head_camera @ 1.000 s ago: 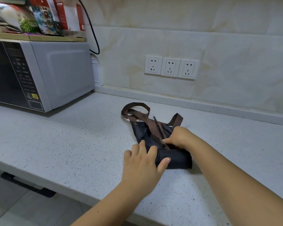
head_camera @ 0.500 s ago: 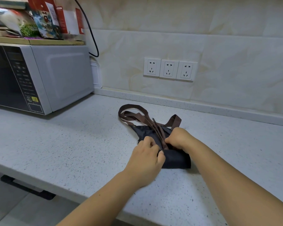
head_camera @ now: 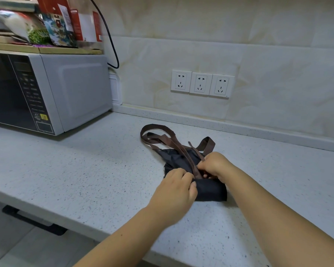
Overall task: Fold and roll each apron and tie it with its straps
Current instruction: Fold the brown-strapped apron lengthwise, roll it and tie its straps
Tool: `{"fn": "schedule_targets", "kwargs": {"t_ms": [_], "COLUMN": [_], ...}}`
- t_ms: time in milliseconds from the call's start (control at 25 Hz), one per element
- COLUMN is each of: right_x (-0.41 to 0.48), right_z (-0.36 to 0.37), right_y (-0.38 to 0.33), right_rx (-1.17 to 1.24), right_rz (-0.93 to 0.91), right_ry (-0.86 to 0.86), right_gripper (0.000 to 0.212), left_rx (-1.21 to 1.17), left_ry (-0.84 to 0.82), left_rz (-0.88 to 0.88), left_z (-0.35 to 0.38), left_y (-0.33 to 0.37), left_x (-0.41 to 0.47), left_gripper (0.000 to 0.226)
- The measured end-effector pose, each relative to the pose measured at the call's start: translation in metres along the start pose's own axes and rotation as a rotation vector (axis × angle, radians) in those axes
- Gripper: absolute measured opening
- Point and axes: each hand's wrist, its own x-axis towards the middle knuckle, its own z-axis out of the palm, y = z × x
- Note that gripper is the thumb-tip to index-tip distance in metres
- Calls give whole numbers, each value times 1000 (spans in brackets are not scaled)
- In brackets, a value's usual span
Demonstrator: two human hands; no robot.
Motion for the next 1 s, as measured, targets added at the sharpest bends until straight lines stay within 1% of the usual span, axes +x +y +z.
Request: {"fn": "schedule_targets", "kwargs": {"t_ms": [120, 200, 320, 360, 440, 520, 600, 640, 720, 760, 800, 840, 880, 920, 960, 1000], "right_x": [2, 1, 1, 2, 2, 4, 3, 2, 2, 2, 2, 2, 2, 1, -1, -4], "right_z": [1, 2, 7, 8, 11, 13, 12, 11, 10, 10, 9, 10, 10, 10, 9, 7], "right_y": [-5, -10, -15, -15, -14, -12, -11, -12, -13, -14, -15, -15, -15, -14, -13, -13], "right_rx": [-104, -197, -300, -308, -332, -351, -362, -374, -392, -396, -391, -373, -317, -219, -107, -31], "right_rz": [2, -20, -29, -26, -44, -81, -90, -94, -96, -88, -76, -67, -60, -52, -51, -62], "right_ry": [-17, -14, 3, 10, 52, 120, 160, 164, 154, 148, 146, 147, 142, 117, 75, 29], "right_gripper": [29, 34, 32, 31, 29, 32, 35, 35, 33, 33, 33, 35, 40, 48, 55, 57], "left_rx": [-67, -90, 13, 48, 40, -21, -24, -34, 56, 91, 101, 50, 2, -14, -21, -32], "left_ry": [-14, -40, -72, -69, -30, -32, -1, -29, -73, -100, -96, -94, -122, -139, -115, -58], "left_rz": [-12, -24, -70, -67, -34, -37, -61, -90, -101, -114, -129, -171, -167, -172, -163, -173], "left_z": [-1, -1, -1, -3, -3, -5, -6, -12, -16, -14, -13, -13, -9, -2, 5, 8], "left_y": [0, -1, -2, -1, -1, 1, 2, 7, 17, 21, 24, 26, 27, 26, 24, 21], "left_x": [3, 4, 3, 3, 4, 6, 10, 12, 20, 25, 28, 29, 29, 27, 25, 22], "left_gripper": [38, 40, 48, 47, 39, 31, 24, 21, 27, 21, 25, 41, 46, 43, 36, 33]}}
